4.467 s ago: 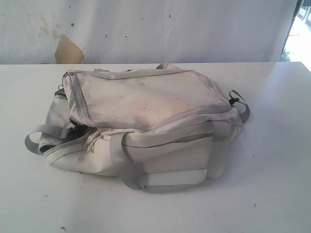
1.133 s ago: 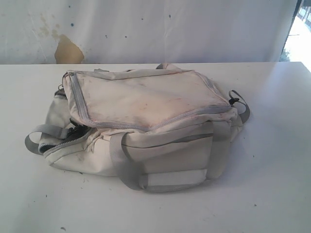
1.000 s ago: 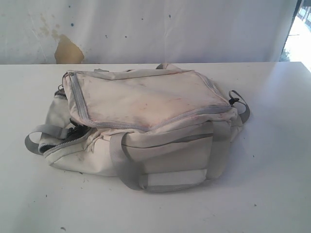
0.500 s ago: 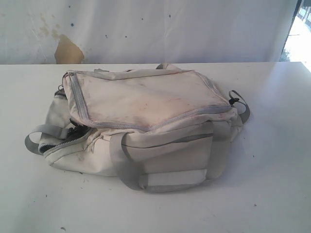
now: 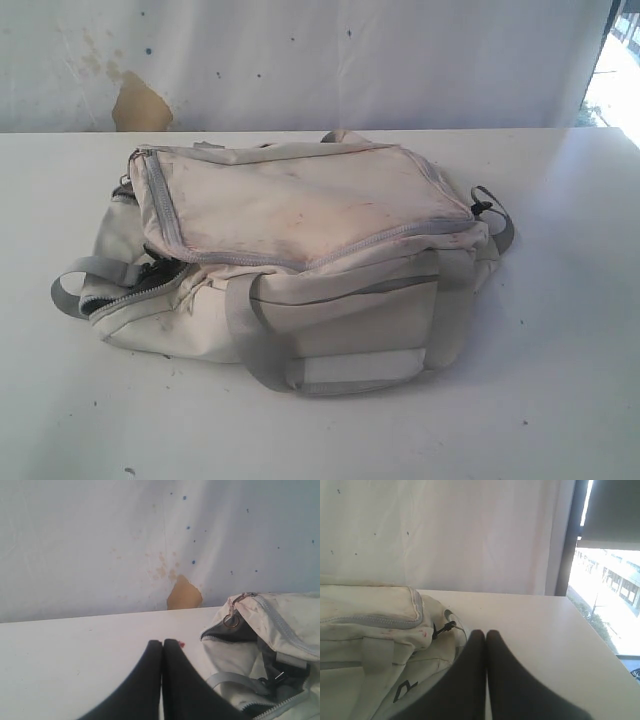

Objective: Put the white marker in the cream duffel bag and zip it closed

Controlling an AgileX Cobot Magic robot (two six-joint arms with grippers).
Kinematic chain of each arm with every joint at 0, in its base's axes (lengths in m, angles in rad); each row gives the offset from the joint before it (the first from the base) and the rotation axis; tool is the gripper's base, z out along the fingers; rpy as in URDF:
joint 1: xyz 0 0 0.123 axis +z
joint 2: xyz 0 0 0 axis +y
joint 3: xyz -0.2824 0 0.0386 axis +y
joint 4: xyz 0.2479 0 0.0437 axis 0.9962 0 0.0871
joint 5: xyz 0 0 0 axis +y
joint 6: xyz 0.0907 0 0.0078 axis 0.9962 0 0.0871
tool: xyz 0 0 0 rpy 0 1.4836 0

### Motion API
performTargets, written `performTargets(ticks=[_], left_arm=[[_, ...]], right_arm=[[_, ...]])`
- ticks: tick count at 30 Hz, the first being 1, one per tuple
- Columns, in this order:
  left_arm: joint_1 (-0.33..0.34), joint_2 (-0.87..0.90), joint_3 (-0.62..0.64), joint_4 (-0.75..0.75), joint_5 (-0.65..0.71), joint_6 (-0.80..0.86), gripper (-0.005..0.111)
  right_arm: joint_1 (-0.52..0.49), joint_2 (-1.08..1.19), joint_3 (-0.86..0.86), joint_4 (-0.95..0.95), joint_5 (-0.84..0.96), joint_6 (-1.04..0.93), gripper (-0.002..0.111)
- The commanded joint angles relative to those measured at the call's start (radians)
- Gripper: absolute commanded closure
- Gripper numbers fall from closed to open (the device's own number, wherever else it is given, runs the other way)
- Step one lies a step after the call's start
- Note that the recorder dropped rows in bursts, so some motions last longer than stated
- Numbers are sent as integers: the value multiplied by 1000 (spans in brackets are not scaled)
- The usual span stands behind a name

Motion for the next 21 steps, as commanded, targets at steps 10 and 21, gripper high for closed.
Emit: performTargets(ticks=[10,21], left_arm=[[-5,-3,4,-1,1,0,107],[-5,-3,4,35,10,-122,107]], right_arm=[[3,-4,6,-8,3,6,108],[3,-4,6,-8,3,6,108]])
